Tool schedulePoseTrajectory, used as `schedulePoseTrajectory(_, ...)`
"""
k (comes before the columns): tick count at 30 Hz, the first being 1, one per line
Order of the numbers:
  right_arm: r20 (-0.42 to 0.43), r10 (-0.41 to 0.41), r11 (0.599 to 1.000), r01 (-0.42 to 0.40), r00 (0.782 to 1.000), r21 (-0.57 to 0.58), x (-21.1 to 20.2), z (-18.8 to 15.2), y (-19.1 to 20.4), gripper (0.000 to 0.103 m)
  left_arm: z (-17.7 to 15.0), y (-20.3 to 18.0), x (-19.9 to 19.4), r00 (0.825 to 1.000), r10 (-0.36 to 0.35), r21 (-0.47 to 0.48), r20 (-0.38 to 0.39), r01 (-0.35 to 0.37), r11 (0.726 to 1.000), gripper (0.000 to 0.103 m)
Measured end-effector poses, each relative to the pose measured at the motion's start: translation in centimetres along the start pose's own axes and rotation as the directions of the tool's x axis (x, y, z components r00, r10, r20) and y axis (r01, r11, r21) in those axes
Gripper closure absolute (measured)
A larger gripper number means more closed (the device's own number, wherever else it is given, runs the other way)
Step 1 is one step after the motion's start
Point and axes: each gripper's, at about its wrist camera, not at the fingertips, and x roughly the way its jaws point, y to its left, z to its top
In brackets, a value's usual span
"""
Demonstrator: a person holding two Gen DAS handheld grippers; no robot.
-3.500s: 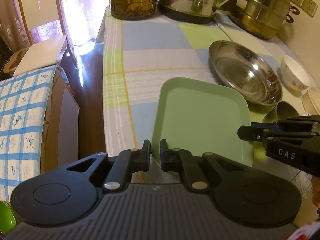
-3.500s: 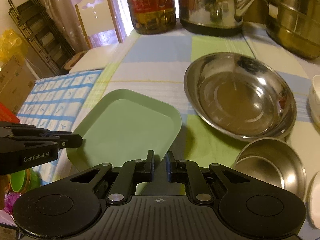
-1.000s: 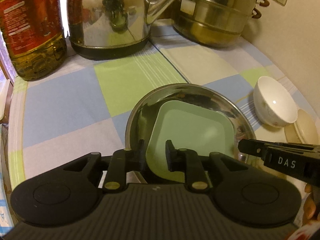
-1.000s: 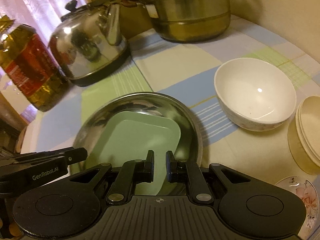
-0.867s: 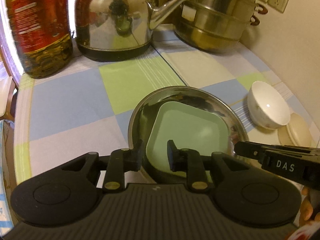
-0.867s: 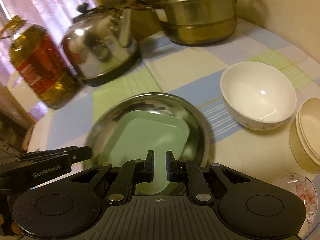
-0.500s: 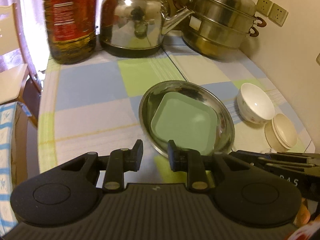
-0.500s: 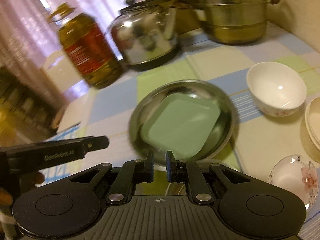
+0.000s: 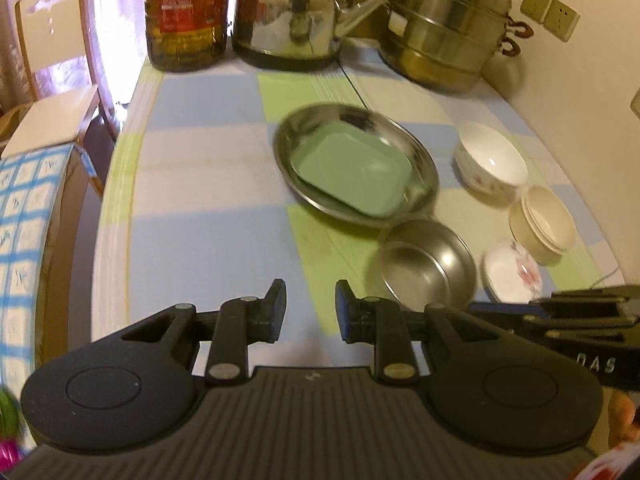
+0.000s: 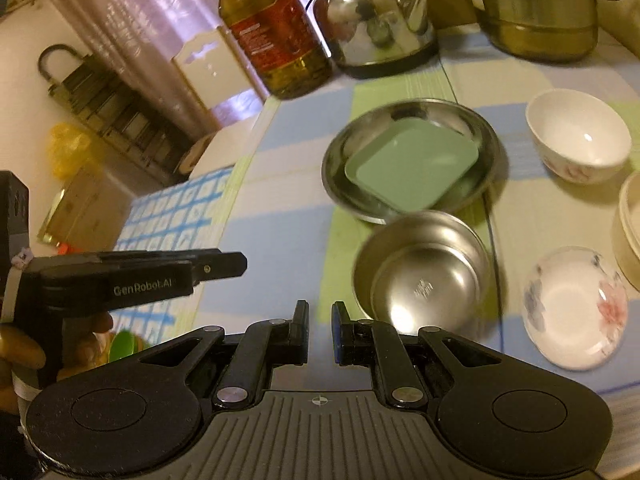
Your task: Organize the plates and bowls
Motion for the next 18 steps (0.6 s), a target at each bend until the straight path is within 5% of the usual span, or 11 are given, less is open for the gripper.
schedulePoseTrajectory(18, -0.076, -0.035, 0.999, 0.036, 0.996, 0.008, -7.8, -4.8, -9.2, 0.091, -6.8, -11.9, -0.4, 0.999, -0.021, -0.038, -0.035, 0.020, 0.999, 0.080)
